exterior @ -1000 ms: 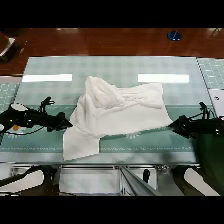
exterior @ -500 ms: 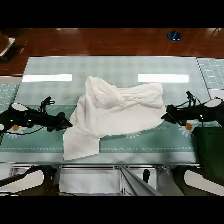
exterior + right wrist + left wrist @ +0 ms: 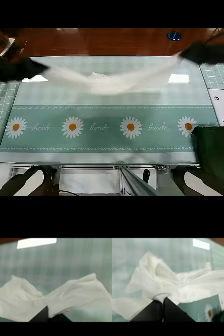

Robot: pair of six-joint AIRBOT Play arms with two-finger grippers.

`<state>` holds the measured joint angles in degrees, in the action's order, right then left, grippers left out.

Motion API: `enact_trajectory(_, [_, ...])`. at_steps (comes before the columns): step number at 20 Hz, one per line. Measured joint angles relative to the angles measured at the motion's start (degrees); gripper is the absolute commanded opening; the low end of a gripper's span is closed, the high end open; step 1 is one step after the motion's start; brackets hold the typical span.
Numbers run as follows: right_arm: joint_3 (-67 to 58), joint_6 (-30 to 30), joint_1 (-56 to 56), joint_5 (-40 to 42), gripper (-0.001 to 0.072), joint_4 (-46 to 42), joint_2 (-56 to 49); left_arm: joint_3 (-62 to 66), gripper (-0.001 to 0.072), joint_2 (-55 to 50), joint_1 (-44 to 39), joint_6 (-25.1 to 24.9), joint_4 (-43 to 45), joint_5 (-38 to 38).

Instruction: Fold the shirts.

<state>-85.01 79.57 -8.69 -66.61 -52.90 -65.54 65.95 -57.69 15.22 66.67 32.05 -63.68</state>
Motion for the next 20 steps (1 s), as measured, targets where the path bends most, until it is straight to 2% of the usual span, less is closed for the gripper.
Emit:
enact_trajectory(4, [-14.95,0.85,0.2,-2.34,0.0023,-4.44,9.62,15.21,0.0015,9.88,0.63,0.13,2.64,4.66])
enact_trajectory(8, [-19.61,1.05,0.26,-3.69,0.0023,-8.48,20.83,23.04,0.0015,20.24,2.6,1.99,12.0,6.14])
enact_trajectory(14, [-21.07,4.09,0.26,-9.73,0.0023,-16.37,32.11,25.46,0.0015,32.41,2.54,3.52,25.05,6.19])
enact_trajectory(20, [-13.22,6.21,0.26,-18.34,0.0023,-19.58,34.49,16.5,0.0015,34.77,-2.23,6.49,29.51,3.52])
